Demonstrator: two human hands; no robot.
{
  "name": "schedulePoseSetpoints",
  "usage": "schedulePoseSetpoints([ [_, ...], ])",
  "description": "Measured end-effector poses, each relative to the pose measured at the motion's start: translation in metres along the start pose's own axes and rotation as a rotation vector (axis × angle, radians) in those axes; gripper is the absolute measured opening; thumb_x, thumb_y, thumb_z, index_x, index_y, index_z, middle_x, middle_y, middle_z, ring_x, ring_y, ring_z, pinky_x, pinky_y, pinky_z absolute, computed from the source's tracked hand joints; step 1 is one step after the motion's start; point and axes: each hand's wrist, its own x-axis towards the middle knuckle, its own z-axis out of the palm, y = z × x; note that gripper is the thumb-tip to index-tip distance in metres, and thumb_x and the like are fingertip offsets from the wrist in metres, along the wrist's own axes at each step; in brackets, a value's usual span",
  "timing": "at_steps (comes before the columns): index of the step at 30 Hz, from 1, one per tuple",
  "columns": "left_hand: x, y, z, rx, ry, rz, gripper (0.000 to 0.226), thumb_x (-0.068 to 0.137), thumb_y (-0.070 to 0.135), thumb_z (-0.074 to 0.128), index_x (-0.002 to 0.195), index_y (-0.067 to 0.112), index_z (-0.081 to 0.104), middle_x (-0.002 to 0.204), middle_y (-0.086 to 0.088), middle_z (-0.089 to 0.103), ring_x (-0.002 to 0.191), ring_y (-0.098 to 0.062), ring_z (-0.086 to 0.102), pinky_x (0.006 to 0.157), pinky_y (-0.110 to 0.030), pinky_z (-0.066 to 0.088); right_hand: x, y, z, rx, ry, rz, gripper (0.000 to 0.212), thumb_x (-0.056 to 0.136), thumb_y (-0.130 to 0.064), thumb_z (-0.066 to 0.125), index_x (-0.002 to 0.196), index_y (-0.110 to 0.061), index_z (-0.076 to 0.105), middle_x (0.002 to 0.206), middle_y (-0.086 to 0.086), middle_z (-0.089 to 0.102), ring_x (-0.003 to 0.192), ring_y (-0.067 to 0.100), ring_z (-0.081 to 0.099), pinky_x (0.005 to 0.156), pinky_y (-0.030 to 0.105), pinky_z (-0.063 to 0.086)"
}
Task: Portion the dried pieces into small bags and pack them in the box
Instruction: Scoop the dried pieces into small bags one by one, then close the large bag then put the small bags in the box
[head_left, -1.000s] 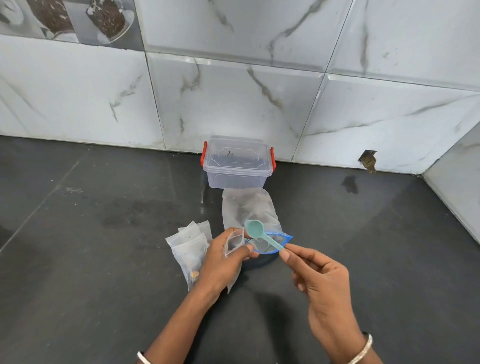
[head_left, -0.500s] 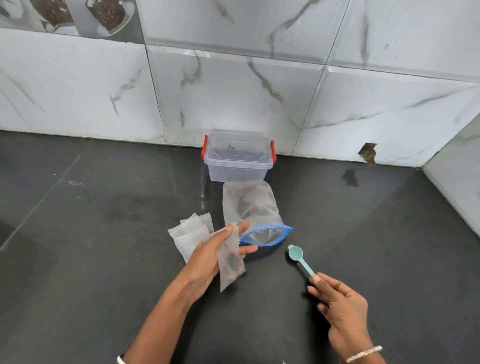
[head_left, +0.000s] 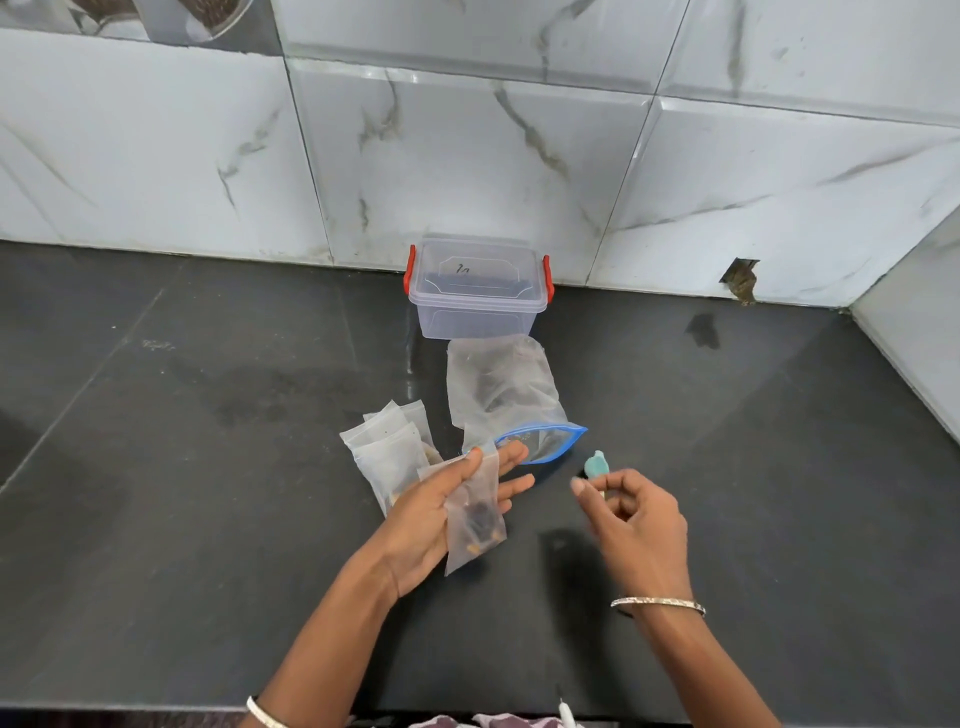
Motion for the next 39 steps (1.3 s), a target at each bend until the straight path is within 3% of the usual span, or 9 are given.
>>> schedulePoseSetpoints([
  [7,-0.001,0.006,0.008,-0.074,-0.035,-0.049,0.046,0.096,0.034,0.050,0.131,0.007,0.063,0.122,-0.012,0.074,0.109,-0.023,0.073,0.114,-0.052,0.042,-0.012,-0.048,0.021,0.203,-0.251,-0.256,0.011,0.086,-0.030,0.071,0.091,-0.024,0.078,0.101,-0.008,0.070,0.095,0.008,0.066,0.072,0.017,0.052],
  [12,0.000,0.009,0.004,0.077,-0.037,-0.056,0.047,0.093,0.048,0.055,0.127,0.018,0.069,0.129,-0.005,0.072,0.123,-0.023,0.066,0.117,-0.049,0.040,0.000,-0.047,0.022,0.429,-0.373,-0.095,0.012,0.081,-0.012,0.076,0.090,-0.004,0.076,0.093,0.010,0.075,0.086,0.030,0.072,0.078,0.043,0.060],
  [15,0.002,0.014,-0.003,0.268,-0.039,-0.039,0.050,0.088,0.059,0.061,0.124,0.027,0.074,0.130,-0.002,0.071,0.131,-0.024,0.059,0.121,-0.048,0.034,0.003,-0.045,0.022,0.403,-0.345,-0.105,0.006,0.083,-0.008,0.074,0.088,-0.004,0.076,0.088,0.007,0.076,0.089,0.025,0.072,0.081,0.037,0.060],
  [19,0.009,0.027,-0.007,0.450,-0.021,-0.009,0.039,0.099,0.045,0.055,0.127,0.023,0.072,0.128,0.008,0.072,0.129,-0.008,0.060,0.113,-0.025,0.040,0.015,-0.042,0.024,0.199,-0.291,-0.206,0.005,0.086,-0.011,0.073,0.084,-0.015,0.075,0.079,-0.005,0.074,0.067,-0.001,0.062,0.070,0.018,0.048],
  [22,0.009,0.030,-0.004,0.437,0.005,0.016,0.035,0.104,0.032,0.048,0.124,0.019,0.073,0.120,0.004,0.076,0.113,-0.003,0.068,0.091,-0.009,0.048,0.021,-0.041,0.032,0.093,-0.251,-0.259,0.007,0.088,-0.014,0.070,0.086,-0.020,0.072,0.086,-0.010,0.072,0.081,0.002,0.062,0.077,0.019,0.047],
  [25,0.007,0.028,-0.009,0.390,0.113,0.049,0.032,0.105,0.028,0.048,0.115,0.017,0.076,0.111,-0.005,0.079,0.102,-0.015,0.073,0.086,-0.017,0.055,0.019,-0.042,0.044,0.013,-0.184,-0.329,0.006,0.090,-0.018,0.066,0.085,-0.021,0.069,0.090,-0.014,0.069,0.094,0.005,0.060,0.077,0.009,0.039],
  [29,0.004,0.024,-0.020,0.345,0.298,0.139,0.023,0.099,0.027,0.061,0.097,0.021,0.083,0.099,-0.006,0.081,0.098,-0.025,0.076,0.093,-0.041,0.057,0.022,-0.044,0.054,-0.002,-0.208,-0.358,0.012,0.090,-0.013,0.066,0.080,-0.020,0.066,0.084,-0.012,0.067,0.088,0.011,0.060,0.077,0.021,0.046],
  [36,-0.010,0.023,-0.049,0.143,0.652,0.285,0.012,0.074,0.009,0.086,0.073,0.000,0.077,0.076,-0.017,0.076,0.072,-0.026,0.069,0.076,-0.040,0.054,0.024,-0.062,0.082,-0.104,-0.268,-0.404,0.013,0.083,-0.022,0.074,0.072,-0.020,0.067,0.071,-0.010,0.067,0.068,0.009,0.060,0.066,0.025,0.048],
  [39,-0.014,0.022,-0.064,0.152,0.674,0.230,0.013,0.080,0.011,0.082,0.068,0.008,0.078,0.079,-0.013,0.078,0.074,-0.022,0.071,0.078,-0.039,0.057,0.027,-0.070,0.098,-0.225,-0.276,-0.420,0.014,0.082,-0.028,0.074,0.072,-0.021,0.067,0.068,-0.013,0.063,0.064,0.010,0.057,0.064,0.029,0.048],
])
